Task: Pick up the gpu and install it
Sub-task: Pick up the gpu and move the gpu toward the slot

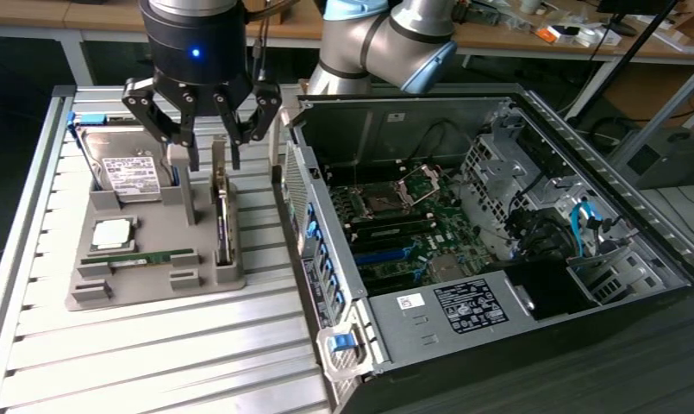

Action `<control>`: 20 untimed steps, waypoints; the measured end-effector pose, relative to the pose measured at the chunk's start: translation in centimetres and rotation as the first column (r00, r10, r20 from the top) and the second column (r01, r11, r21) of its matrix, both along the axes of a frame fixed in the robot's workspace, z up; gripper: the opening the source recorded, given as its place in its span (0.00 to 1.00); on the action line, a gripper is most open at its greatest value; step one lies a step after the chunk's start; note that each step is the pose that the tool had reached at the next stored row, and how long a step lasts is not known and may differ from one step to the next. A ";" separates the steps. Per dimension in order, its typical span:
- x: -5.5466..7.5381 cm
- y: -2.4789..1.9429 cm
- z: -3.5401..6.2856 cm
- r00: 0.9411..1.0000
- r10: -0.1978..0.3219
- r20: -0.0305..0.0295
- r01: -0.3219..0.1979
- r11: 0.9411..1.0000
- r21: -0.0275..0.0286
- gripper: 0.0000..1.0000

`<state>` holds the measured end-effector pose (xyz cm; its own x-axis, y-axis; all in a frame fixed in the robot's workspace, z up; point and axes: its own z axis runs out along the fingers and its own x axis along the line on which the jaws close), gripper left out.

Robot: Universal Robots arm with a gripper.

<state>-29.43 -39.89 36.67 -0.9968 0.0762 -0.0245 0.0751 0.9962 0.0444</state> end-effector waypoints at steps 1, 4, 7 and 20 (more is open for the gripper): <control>0.0 0.00 -0.07 1.000 0.000 0.000 0.000 1.000 0.000 0.48; 0.0 0.00 -0.19 1.000 0.000 0.000 0.000 1.000 0.000 0.48; 0.0 0.00 -0.30 1.000 0.000 0.000 0.000 1.000 0.000 0.48; 0.0 -0.01 -0.92 1.000 0.000 0.000 0.000 1.000 0.000 0.48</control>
